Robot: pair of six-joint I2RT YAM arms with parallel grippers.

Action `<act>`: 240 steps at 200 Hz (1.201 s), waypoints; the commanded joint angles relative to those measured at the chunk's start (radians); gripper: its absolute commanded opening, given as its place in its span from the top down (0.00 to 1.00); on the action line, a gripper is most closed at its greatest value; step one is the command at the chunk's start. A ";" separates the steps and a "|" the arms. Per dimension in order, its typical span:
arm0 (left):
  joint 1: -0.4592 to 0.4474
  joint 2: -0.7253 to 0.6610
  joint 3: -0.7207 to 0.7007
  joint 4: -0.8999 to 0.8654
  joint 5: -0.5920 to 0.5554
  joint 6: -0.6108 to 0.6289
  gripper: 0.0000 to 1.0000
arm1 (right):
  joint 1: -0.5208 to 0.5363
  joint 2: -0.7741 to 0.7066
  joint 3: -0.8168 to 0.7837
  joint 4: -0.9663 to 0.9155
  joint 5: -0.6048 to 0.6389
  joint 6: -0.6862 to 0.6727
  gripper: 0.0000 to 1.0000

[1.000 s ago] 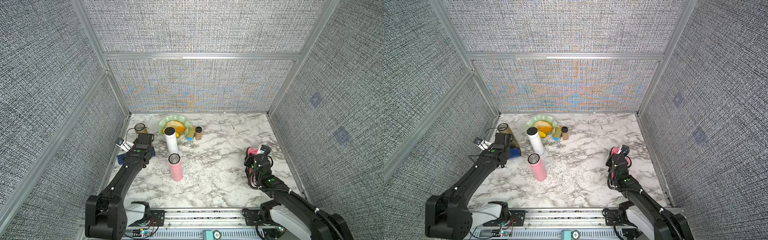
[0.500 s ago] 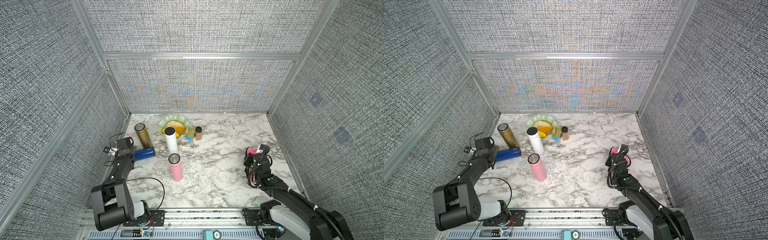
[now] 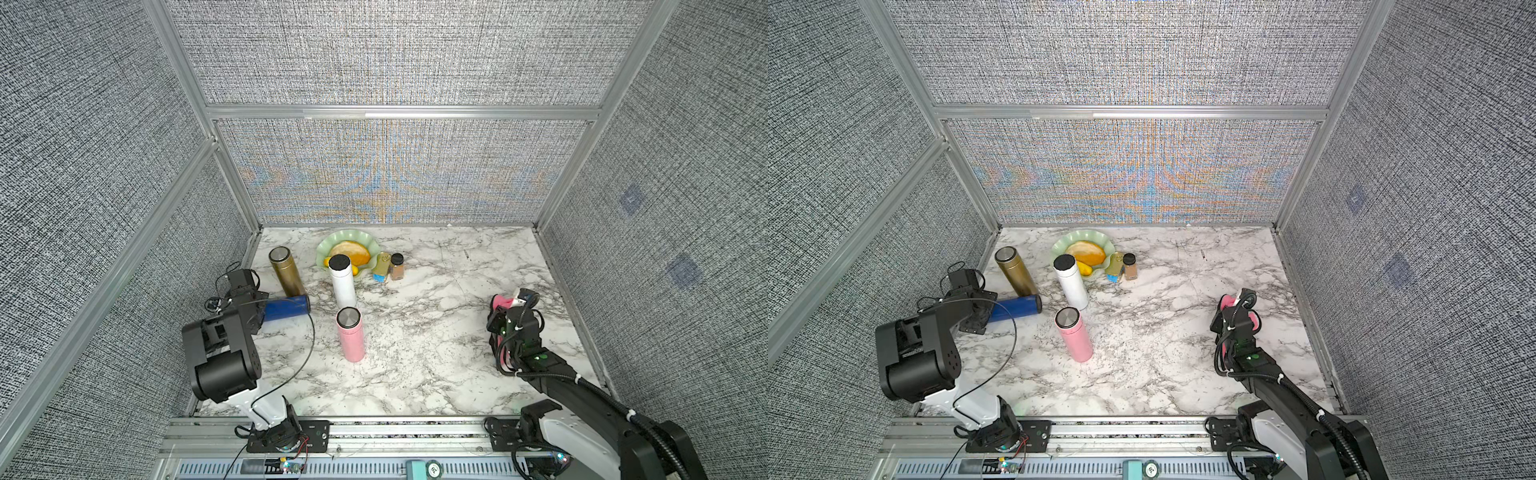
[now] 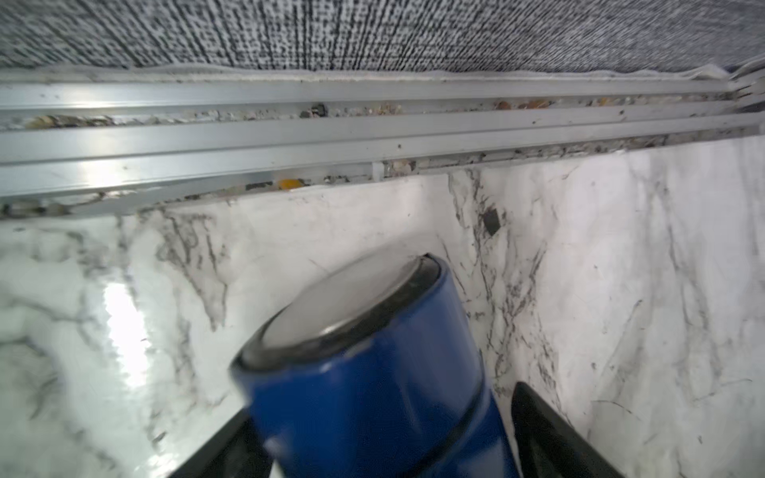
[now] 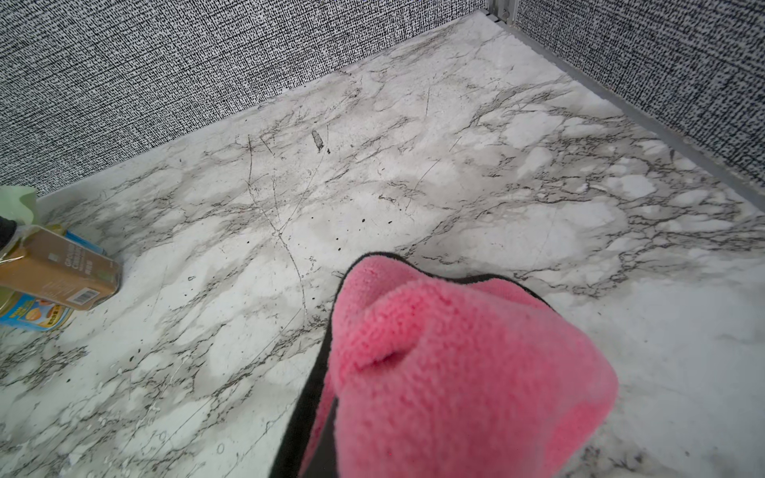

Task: Wipe the surface of the thermos
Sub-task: Pick up the thermos from the center of the board.

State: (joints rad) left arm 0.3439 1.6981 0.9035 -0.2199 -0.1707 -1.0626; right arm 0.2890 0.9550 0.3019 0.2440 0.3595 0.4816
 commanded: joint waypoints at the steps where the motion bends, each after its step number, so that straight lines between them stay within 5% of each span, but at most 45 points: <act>1: 0.003 0.051 0.023 -0.052 0.014 -0.013 0.15 | 0.000 -0.006 0.007 -0.001 0.002 0.000 1.00; 71: 0.003 0.129 0.096 -0.127 -0.006 -0.025 0.33 | 0.000 -0.007 0.005 0.001 0.001 -0.001 1.00; 92: 0.000 0.103 0.120 -0.167 0.001 -0.013 0.48 | 0.000 -0.011 0.004 -0.001 0.001 -0.001 1.00; 191: -0.152 -0.288 0.092 -0.261 -0.236 0.055 0.54 | 0.000 -0.019 -0.002 -0.002 0.004 0.002 1.00; 240: -0.299 -0.527 -0.109 0.025 -0.456 0.210 0.58 | 0.000 -0.001 0.008 -0.003 0.006 0.000 1.00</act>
State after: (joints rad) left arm 0.0845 1.2629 0.8829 -0.4076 -0.4900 -0.9722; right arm 0.2890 0.9447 0.3031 0.2298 0.3592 0.4808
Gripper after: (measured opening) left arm 0.666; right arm 0.103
